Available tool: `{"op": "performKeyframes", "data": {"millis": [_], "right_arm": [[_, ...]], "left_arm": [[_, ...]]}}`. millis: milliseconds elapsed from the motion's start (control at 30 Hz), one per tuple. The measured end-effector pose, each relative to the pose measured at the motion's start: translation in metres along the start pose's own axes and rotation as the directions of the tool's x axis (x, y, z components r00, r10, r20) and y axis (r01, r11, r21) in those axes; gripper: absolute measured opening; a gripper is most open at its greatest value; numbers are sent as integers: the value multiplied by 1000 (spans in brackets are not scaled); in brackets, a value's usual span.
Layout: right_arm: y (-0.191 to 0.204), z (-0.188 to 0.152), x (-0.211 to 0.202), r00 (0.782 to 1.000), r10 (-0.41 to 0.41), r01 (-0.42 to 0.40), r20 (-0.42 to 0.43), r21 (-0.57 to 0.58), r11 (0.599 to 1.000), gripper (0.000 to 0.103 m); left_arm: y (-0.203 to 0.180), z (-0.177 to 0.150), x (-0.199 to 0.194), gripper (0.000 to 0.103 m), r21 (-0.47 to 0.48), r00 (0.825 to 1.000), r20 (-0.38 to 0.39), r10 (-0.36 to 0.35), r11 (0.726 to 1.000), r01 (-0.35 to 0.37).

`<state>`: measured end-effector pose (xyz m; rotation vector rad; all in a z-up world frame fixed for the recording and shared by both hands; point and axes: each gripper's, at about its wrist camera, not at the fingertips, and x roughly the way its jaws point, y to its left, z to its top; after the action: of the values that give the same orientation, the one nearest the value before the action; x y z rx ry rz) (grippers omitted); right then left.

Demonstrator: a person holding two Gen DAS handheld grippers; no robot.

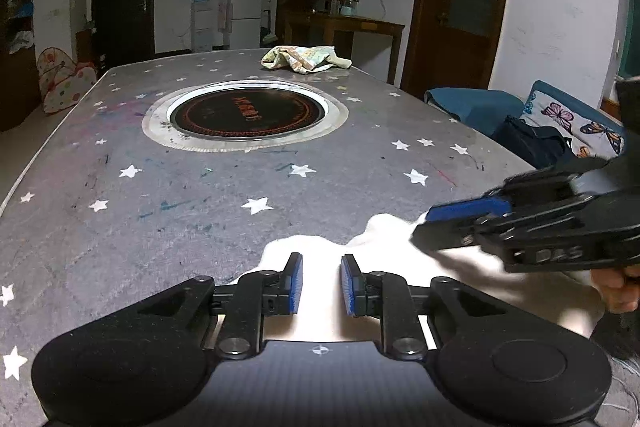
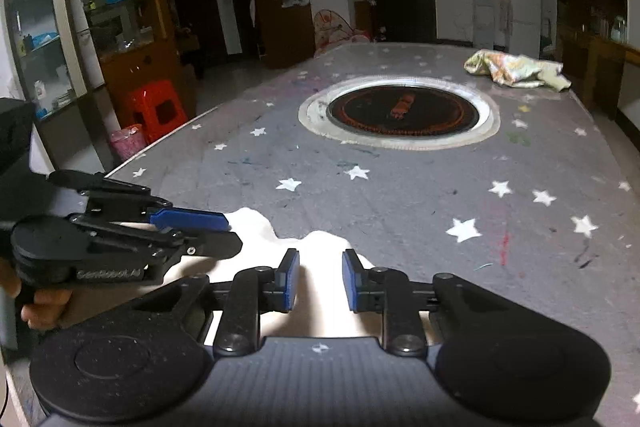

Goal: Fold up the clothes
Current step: 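Open the right gripper and lay the folded side flat on the body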

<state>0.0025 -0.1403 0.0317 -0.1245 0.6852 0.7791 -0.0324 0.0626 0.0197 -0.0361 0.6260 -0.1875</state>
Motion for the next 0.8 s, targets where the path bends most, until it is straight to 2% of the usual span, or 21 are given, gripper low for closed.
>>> {"op": "performKeyframes", "data": {"millis": [100,233,367,433,600,700,800], "right_arm": [[-6,-2,8,999,-33,33,-10,12,999,19],[-9,-6,-3,997,-71,71,-2,10,997,19],[0,-15,-21,997,-75,76,21,-63,995,20],[0,-21,-25,996,-86,86,5,-80,993,19],[-16,-27,-36,991,-132,132,17,-20,991,19],[-15,-28,-45,989,-142,143,33,-20,990,20],[-5,-31,-55,993,-104,106,50,-52,993,20]], "left_arm": [[3,-1,-1,23,-10,1000,4,5,1000,-5],[-1,-3,-1,25,3,1000,14,12,1000,-12],[-8,-6,-2,33,41,999,25,27,999,-28],[-11,-7,-2,33,61,999,28,37,997,-38],[-10,-6,-2,34,61,999,25,41,997,-42],[-11,-7,-1,36,65,999,28,47,997,-48],[-13,-8,-1,38,77,998,32,54,995,-56]]}}
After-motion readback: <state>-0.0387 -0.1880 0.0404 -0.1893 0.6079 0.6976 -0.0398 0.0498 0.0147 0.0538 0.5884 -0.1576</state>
